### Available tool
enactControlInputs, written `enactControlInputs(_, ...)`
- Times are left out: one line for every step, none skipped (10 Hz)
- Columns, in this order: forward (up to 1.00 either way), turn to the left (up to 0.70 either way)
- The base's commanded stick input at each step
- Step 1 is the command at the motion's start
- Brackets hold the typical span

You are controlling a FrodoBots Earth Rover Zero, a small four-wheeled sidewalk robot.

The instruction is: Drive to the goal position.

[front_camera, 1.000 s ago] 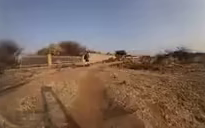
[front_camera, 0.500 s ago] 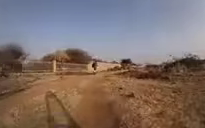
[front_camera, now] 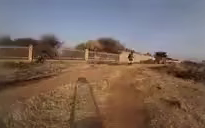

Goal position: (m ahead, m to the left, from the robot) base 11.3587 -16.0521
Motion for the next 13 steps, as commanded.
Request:
enactControlInputs(0.7,0.0)
enactControlInputs(0.7,0.0)
enactControlInputs(0.7,0.0)
enactControlInputs(0.7,0.0)
enactControlInputs(0.7,0.0)
enactControlInputs(0.7,0.0)
enactControlInputs(0.7,0.0)
enactControlInputs(0.7,-0.2)
enactControlInputs(0.7,-0.33)
enactControlInputs(0.7,-0.35)
enactControlInputs(0.7,-0.35)
enactControlInputs(0.7,-0.35)
enactControlInputs(0.7,-0.35)
